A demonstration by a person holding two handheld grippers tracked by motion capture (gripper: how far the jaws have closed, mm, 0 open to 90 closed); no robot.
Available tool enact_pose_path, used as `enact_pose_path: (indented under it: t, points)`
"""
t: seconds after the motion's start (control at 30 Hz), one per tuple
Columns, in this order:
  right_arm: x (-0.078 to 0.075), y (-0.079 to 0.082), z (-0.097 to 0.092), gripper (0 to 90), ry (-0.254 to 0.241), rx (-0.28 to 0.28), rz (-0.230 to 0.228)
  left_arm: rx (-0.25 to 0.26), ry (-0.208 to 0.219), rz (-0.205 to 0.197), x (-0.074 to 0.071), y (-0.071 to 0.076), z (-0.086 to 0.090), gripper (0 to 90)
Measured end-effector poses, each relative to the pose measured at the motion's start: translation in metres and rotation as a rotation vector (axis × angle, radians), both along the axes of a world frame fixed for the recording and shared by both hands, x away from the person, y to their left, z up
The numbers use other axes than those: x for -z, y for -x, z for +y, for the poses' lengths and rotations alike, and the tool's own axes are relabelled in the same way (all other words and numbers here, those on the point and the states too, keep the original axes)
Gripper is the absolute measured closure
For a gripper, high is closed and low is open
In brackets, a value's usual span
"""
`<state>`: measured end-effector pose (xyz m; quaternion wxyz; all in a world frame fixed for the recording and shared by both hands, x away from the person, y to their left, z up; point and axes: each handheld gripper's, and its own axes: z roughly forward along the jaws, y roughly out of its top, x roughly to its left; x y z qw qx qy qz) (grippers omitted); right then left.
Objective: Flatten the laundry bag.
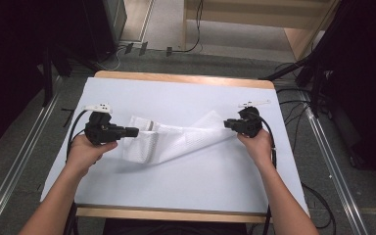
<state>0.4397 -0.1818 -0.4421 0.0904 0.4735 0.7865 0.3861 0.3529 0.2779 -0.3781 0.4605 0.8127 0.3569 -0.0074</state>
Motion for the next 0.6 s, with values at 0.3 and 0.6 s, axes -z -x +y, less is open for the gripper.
enact_pose_path:
  t: [0.3,0.6]
  points:
    - [-0.002,-0.002,0.004,81.5,-0.008,-0.008,0.005,0.055,-0.020,0.059,0.014,0.022,0.000,90.0]
    - [-0.003,0.001,0.014,83.0,0.001,-0.044,0.016,0.057,0.019,0.062,0.016,0.026,0.003,75.0]
